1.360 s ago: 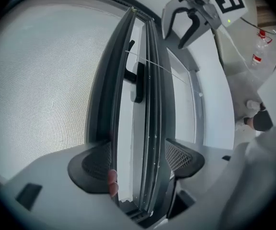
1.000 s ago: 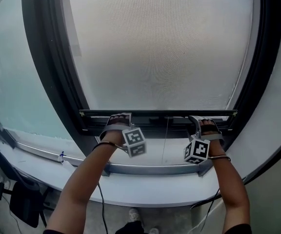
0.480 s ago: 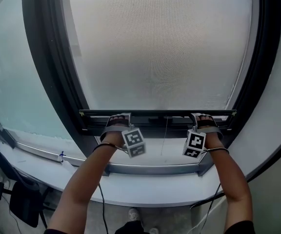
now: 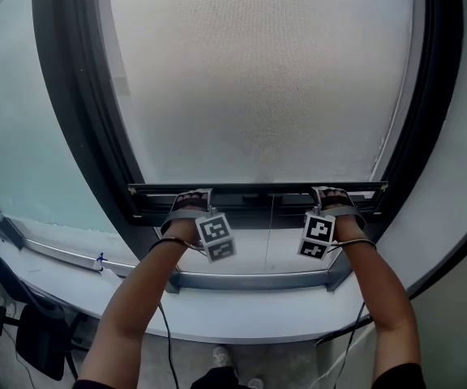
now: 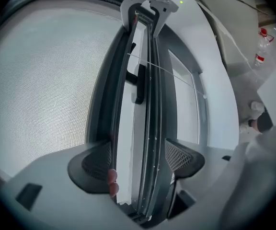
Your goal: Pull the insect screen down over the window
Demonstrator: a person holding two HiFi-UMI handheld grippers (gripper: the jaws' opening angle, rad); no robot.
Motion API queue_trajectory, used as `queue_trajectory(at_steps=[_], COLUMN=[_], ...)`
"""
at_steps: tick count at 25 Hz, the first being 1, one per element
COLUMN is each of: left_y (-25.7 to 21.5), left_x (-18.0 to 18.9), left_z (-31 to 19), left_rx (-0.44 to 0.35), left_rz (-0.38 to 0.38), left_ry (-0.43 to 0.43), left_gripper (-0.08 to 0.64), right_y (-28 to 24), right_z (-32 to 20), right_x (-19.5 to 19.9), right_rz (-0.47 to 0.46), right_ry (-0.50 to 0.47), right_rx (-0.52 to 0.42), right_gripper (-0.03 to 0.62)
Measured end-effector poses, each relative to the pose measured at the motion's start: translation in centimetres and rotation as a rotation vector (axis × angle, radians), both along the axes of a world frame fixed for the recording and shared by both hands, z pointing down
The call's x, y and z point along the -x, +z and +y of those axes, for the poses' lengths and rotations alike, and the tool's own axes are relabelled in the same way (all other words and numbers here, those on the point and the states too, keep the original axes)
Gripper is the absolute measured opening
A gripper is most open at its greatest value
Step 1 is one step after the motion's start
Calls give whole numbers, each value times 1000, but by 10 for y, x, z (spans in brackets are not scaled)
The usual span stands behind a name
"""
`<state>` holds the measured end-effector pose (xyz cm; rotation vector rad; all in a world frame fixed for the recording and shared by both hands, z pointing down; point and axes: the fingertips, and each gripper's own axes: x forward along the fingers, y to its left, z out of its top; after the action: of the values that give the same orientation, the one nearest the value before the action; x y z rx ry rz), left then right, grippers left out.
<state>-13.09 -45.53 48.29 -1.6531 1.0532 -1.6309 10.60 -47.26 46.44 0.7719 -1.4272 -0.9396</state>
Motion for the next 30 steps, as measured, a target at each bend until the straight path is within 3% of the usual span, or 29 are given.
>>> queue_trajectory(at_steps=[10, 16, 22, 30], left_y=[4, 14, 53, 76], left_x=[1, 0, -3, -1], left_z=[1, 5, 14, 10], left_rx=[0, 23, 86, 62], left_rz=[-42, -31, -31, -44], left_ry=[-40, -45, -48, -53], left_gripper=[353, 353, 353, 353], right_y=[3, 11, 51, 73], right_z=[0, 2, 12, 12], right_x=[1, 1, -3, -3], right_rz=[-30, -11, 31, 35], right_ry=[43, 57, 57, 57], right_rx=[-9, 51, 138, 176], right_gripper=[236, 236, 236, 236])
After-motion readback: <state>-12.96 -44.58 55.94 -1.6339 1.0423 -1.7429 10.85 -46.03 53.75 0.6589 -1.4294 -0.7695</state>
